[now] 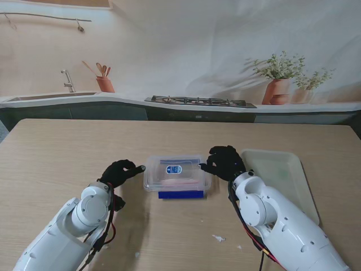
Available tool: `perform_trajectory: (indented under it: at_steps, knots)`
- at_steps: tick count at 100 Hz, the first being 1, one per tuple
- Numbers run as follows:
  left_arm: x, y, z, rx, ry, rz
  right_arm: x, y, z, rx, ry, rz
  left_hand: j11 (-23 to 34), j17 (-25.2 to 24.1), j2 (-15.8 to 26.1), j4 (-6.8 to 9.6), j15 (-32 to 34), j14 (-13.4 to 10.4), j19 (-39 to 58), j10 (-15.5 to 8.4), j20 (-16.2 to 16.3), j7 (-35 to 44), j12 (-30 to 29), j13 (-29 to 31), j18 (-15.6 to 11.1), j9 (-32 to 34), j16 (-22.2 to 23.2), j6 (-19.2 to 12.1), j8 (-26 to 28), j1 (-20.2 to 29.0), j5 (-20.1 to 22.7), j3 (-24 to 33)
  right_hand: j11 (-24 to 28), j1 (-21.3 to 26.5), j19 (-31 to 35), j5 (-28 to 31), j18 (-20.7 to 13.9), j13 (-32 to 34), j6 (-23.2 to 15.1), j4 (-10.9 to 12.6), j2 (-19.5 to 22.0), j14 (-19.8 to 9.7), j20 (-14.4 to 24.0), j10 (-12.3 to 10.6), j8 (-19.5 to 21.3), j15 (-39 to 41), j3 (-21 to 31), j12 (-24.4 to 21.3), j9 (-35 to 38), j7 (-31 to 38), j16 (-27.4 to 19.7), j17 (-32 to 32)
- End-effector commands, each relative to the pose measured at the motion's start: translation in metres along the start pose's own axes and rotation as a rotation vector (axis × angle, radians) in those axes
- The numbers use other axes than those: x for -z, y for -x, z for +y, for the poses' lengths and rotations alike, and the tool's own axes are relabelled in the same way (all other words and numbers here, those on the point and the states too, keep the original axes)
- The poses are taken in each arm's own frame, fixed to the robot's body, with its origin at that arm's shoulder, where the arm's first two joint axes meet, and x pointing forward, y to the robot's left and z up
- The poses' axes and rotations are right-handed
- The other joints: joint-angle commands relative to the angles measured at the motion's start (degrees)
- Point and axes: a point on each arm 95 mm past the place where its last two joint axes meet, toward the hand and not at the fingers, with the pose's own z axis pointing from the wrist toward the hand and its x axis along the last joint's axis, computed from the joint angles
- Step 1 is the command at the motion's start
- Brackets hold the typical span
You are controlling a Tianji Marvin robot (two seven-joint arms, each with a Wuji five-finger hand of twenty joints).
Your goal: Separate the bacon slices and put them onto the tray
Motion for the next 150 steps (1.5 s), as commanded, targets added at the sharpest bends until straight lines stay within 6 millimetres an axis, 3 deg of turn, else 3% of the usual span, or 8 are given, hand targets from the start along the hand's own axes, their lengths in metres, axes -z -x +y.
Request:
perform_trajectory:
  at_steps: [1, 97, 137, 150]
  knots:
    - [-0.002, -0.006, 0.002, 0.014, 0.027, -0.006, 0.001, -0.008, -0.002, -0.019, -0.024, 0.01, -0.1, -0.9, -0.8, 2.31, 0.7, 0.2, 2.2, 1.0, 0.7, -0.1, 0.8, -1.9, -1.3, -1.4, 1.2, 0.3, 0.3, -1.4, -1.5, -1.9, 1.1, 2.0, 0.8, 1.7, 0.0, 0.1, -1.2, 3.3, -0.3, 0.4, 0.7, 0.8, 0.8, 0.4, 1.0, 0.3, 0.3, 0.9, 0.5, 0.3]
    - [-0.011, -0.014, 0.014, 0.1, 0.099, -0.043, 0.001, -0.025, -0.004, -0.052, -0.095, 0.067, -0.7, -1.1, -2.6, 2.57, -0.7, -0.6, 1.1, -0.5, -0.4, -2.3, -0.4, -1.8, -1.5, -1.1, 0.6, -0.8, -1.6, 0.8, -0.2, 1.7, 0.4, 0.9, 0.8, 1.1, 0.0, -0.1, -2.5, 3.0, -0.1, -0.2, 0.5, 0.6, 0.3, -0.1, 1.3, 0.0, 0.3, 0.5, 0.3, -0.1]
    - [-0.011, -0.015, 0.015, 0.173, 0.107, -0.054, -0.001, -0.028, -0.005, -0.053, -0.128, 0.101, -0.2, -1.0, -6.1, 2.82, -0.5, -0.9, 0.9, -1.6, -0.5, -1.0, -0.3, -1.4, -1.5, -0.4, 0.6, -1.8, -1.2, 2.5, -0.3, 6.2, 0.1, 0.7, 0.6, 0.7, -0.3, -0.3, -3.1, 3.0, -0.1, -0.7, 0.4, 0.3, 0.1, -0.5, 1.1, -0.1, 0.2, 0.3, 0.1, -0.4]
    - [-0.01, -0.016, 0.015, 0.211, 0.107, -0.058, -0.002, -0.028, -0.007, -0.051, -0.14, 0.107, 0.3, -1.0, -8.0, 2.46, -0.3, -0.7, 0.9, -2.4, -0.5, 1.5, -0.1, -1.2, -1.5, 0.2, 0.6, -3.1, -0.3, 1.6, -0.7, 10.5, 0.0, 0.6, 0.6, 0.6, -0.5, -0.5, -3.3, 3.0, 0.0, -0.8, 0.4, 0.2, -0.1, -0.7, 1.0, -0.1, 0.1, 0.2, 0.0, -0.6]
